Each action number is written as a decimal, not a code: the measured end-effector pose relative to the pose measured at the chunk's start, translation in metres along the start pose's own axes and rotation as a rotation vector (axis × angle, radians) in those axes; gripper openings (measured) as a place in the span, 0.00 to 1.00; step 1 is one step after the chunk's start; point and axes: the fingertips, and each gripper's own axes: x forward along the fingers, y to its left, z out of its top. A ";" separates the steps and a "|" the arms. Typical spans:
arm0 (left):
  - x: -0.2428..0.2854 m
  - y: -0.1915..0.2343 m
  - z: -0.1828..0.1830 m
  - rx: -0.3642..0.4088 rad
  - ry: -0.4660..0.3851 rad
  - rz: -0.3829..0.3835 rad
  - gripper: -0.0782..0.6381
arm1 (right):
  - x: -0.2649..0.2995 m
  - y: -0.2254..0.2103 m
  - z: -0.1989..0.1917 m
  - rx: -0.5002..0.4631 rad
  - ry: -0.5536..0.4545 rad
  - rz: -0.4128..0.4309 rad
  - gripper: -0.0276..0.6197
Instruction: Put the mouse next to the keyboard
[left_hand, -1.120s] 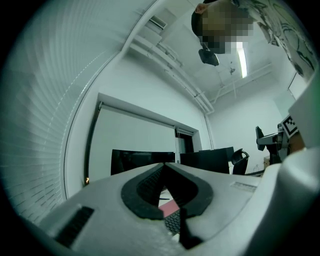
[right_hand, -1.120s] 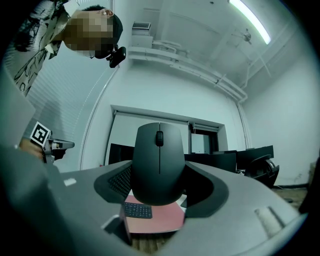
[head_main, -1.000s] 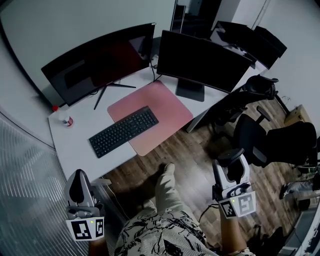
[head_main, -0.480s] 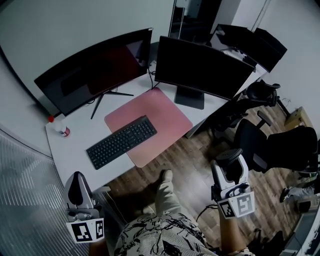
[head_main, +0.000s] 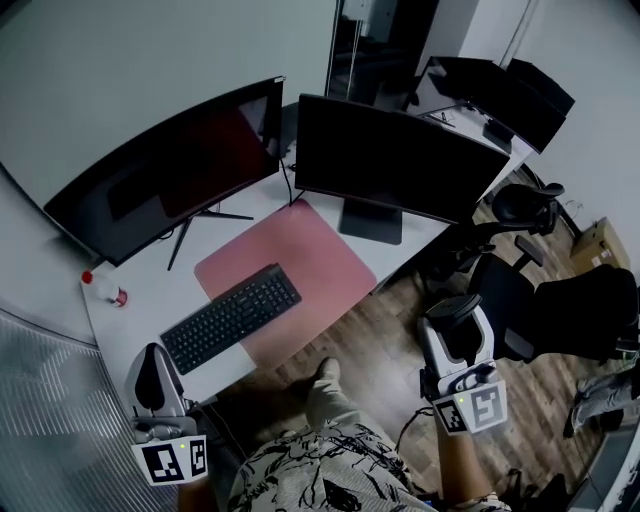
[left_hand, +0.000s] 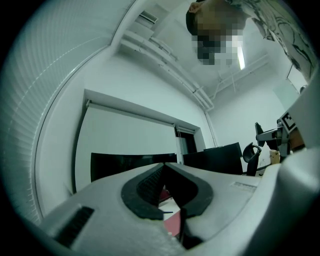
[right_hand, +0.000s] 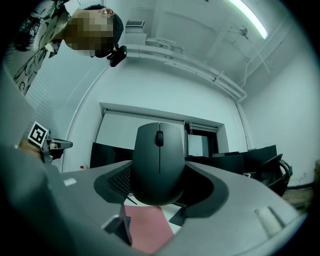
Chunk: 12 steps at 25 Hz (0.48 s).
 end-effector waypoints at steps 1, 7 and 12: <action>0.010 -0.003 0.000 0.002 -0.001 0.002 0.10 | 0.009 -0.007 0.000 -0.002 -0.002 0.005 0.51; 0.066 -0.020 0.007 0.009 -0.002 0.036 0.10 | 0.062 -0.049 0.004 -0.003 -0.011 0.041 0.51; 0.109 -0.031 0.008 0.022 0.001 0.077 0.10 | 0.107 -0.081 -0.002 0.007 -0.015 0.083 0.51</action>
